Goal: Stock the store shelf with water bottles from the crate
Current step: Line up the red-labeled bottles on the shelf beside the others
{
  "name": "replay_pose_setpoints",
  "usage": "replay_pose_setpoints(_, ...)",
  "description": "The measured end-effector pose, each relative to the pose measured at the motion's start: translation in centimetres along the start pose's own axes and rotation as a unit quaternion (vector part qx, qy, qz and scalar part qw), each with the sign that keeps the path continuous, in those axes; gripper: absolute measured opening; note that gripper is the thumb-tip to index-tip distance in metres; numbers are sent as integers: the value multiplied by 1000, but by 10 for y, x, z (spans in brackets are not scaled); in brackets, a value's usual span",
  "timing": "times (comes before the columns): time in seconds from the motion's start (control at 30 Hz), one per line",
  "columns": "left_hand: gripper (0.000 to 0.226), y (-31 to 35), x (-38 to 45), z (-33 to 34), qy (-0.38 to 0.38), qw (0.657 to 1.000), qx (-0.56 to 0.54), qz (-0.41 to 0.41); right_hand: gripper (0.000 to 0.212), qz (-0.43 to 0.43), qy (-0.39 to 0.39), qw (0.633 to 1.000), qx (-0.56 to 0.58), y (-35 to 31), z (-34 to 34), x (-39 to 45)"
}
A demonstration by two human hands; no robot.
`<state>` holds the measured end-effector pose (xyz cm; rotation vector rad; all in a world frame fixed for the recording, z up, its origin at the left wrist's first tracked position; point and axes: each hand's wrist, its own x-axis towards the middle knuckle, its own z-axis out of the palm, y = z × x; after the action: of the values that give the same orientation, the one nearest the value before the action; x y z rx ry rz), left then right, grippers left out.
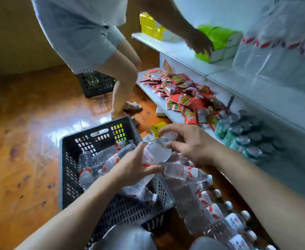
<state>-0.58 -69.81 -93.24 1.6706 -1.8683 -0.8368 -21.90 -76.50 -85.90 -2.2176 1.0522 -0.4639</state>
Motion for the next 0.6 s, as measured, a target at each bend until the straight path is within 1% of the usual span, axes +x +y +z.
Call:
replay_pose_setpoints(0.07,80,36,11,1,4,1000,-5,29,49,8,95,995,43,2,-18,-22)
replay_pose_setpoints(0.13,76,66,23,7,9,998,-33,60,58,25,168,982,85,8,-31,-46)
replay_pose_setpoints(0.2,71,97,37,14,25,995,-73,65,67,48,209,971,104,16,-40,-70)
replay_pose_setpoints(0.27,50,129,52,24,33,991,-107,78,75,72,231,965,100,24,-44,-92)
replay_pose_setpoints(0.3,43,145,60,28,34,989,-115,83,81,81,241,963,92,27,-45,-101)
replay_pose_setpoints(0.33,42,160,66,33,36,987,-130,91,86,90,253,960,79,30,-46,-107)
replay_pose_setpoints(0.4,47,187,80,43,49,978,-162,119,92,109,283,952,47,35,-50,-115)
replay_pose_setpoints(0.5,57,222,107,55,70,970,-183,145,95,124,340,932,-3,48,-61,-112)
replay_pose_setpoints(0.57,64,244,125,61,77,962,-201,167,94,127,371,920,-4,59,-75,-103)
replay_pose_setpoints(0.6,63,253,134,63,75,960,-208,174,94,125,385,914,-1,64,-84,-96)
